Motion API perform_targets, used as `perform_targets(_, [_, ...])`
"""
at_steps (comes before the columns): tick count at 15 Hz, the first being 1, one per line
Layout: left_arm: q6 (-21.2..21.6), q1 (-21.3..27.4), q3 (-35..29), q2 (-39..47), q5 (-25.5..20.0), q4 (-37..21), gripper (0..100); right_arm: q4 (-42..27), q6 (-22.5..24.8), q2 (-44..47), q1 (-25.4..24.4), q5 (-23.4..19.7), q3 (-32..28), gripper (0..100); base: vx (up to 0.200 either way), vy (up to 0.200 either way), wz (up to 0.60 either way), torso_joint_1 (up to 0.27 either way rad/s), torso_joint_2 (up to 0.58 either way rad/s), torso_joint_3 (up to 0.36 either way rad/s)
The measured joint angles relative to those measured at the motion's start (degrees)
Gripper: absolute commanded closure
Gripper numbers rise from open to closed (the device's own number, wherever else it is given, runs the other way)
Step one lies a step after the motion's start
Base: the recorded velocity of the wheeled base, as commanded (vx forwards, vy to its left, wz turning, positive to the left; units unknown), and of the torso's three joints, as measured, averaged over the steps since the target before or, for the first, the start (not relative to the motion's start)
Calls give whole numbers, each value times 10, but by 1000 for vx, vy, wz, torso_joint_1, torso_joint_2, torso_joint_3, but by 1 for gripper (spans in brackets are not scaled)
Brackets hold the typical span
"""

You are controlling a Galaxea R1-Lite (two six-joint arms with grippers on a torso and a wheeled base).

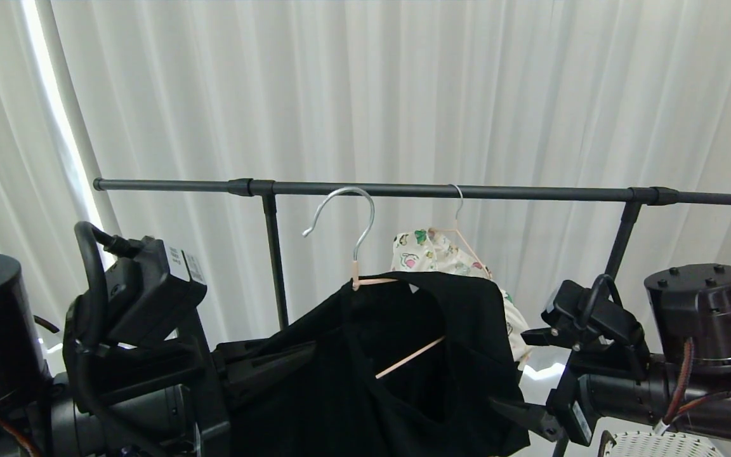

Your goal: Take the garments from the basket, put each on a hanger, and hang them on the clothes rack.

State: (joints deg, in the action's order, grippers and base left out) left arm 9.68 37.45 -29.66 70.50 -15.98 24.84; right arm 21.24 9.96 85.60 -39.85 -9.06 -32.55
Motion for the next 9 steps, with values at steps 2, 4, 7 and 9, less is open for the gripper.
perform_targets(2, [0,0,-7,-1,0,0,100,1,-2,0,1,2,10,0,0,0,0,0,0,0])
perform_targets(4, [0,0,-11,-3,0,0,100,1,-2,3,7,4,17,0,0,0,0,0,0,0])
perform_targets(7, [0,0,-11,-8,0,0,100,2,-2,9,36,4,23,0,0,0,0,0,0,0])
perform_targets(9, [0,0,-14,-10,0,0,100,1,-3,12,52,4,28,0,0,0,0,0,0,0])
